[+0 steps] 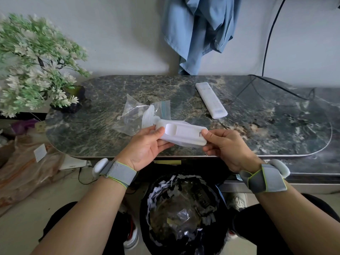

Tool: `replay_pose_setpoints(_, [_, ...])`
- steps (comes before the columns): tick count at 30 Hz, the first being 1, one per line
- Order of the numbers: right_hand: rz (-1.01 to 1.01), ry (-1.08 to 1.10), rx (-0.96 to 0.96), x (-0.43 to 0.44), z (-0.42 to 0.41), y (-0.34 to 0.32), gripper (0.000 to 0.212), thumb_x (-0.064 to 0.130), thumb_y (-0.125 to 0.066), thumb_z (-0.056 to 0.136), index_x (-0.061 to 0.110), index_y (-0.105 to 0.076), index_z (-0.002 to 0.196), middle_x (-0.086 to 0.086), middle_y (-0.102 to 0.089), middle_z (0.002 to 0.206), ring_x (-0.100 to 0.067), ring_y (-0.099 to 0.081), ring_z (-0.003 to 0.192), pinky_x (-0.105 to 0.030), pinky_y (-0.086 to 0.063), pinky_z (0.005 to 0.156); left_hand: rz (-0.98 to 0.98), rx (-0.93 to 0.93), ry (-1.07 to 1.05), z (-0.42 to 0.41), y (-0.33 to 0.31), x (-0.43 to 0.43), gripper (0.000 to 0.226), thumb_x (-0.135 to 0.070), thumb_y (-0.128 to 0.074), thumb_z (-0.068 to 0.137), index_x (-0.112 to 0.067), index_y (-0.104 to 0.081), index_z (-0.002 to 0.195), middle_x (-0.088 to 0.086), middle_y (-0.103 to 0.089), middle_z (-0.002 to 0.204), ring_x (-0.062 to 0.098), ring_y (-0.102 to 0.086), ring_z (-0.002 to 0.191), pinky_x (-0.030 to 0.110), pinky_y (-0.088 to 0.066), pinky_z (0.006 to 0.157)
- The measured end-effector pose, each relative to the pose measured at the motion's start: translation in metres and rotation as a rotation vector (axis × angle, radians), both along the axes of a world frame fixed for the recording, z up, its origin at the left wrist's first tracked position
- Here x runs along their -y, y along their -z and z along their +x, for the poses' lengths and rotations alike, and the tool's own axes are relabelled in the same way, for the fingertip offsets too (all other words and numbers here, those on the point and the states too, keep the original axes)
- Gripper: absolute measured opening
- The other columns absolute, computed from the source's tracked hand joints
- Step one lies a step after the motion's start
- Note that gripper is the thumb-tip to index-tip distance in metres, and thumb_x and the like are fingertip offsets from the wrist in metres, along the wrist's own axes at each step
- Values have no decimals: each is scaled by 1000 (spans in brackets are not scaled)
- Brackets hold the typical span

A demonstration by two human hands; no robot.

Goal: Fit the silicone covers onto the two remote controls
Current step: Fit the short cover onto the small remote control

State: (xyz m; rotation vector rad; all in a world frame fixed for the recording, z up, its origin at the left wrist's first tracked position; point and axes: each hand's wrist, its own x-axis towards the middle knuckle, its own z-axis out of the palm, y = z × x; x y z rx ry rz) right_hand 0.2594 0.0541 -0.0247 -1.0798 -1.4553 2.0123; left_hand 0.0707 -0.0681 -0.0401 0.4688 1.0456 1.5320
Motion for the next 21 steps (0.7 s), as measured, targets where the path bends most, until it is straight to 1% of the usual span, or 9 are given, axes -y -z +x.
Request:
replay_pose_setpoints(3, [13,10,-12,0,-1,1,13,15,-65,87,4,-69,80,-5,-61,54,-8,-57,44,-16,-48,44,-6,-17,22,-3,-2,-1,43,-19,-52,93,2,-51,130,20,-60,128,31,-61,114,40,-55,90])
replay_pose_setpoints(4, [58,17,-18,0,0,0,10,12,-66,87,4,-68,80,-4,-61,54,-8,-57,44,-17,-49,45,-14,-38,27,-5,-3,-2,45,-23,-53,92,2,-51,130,20,-60,128,32,-61,114,42,-54,90])
replay_pose_setpoints(6, [162,8,-22,-1,-2,0,5,8,-68,85,4,-69,85,-2,-62,53,-8,-56,46,-18,-50,47,-39,-86,21,-11,-5,-3,49,-31,-51,93,0,-51,131,21,-59,129,34,-59,115,49,-51,95])
replay_pose_setpoints(8, [217,-6,-20,-2,-2,1,6,7,-69,83,3,-70,88,-1,-62,54,-8,-56,47,-19,-51,49,-53,-95,-2,-15,-5,-3,42,-27,-51,94,1,-55,125,20,-63,124,37,-60,112,50,-51,94])
replay_pose_setpoints(11, [211,-20,-7,-3,-1,4,6,10,-71,82,5,-71,84,-1,-62,53,-8,-55,47,-19,-50,49,-53,-56,2,-15,-4,-2,32,-21,-55,86,-1,-62,110,17,-69,110,32,-66,101,44,-58,82])
replay_pose_setpoints(13, [201,-25,3,-3,-2,6,6,11,-71,81,5,-71,83,-2,-62,53,-8,-55,46,-19,-50,48,-51,-30,9,-13,-2,0,33,-21,-55,85,-2,-60,112,16,-68,111,30,-66,100,40,-59,79])
replay_pose_setpoints(17, [199,-12,-17,-2,-3,8,11,13,-73,77,4,-72,82,-3,-62,54,-9,-54,46,-19,-49,48,-49,20,10,-9,-2,0,44,-18,-55,87,1,-53,127,19,-63,122,28,-65,105,37,-58,80])
replay_pose_setpoints(19, [199,-18,-21,-1,-3,7,14,15,-73,75,3,-72,83,-4,-62,54,-9,-54,46,-19,-50,48,-41,31,11,-7,-1,1,41,-16,-56,85,-2,-56,124,16,-66,118,27,-66,103,36,-58,79])
replay_pose_setpoints(21, [206,-41,-8,0,-2,7,10,11,-72,78,3,-72,84,-3,-62,53,-9,-55,46,-19,-50,49,-38,4,17,-6,1,3,34,-13,-60,85,-5,-61,118,15,-68,115,28,-66,104,38,-57,82])
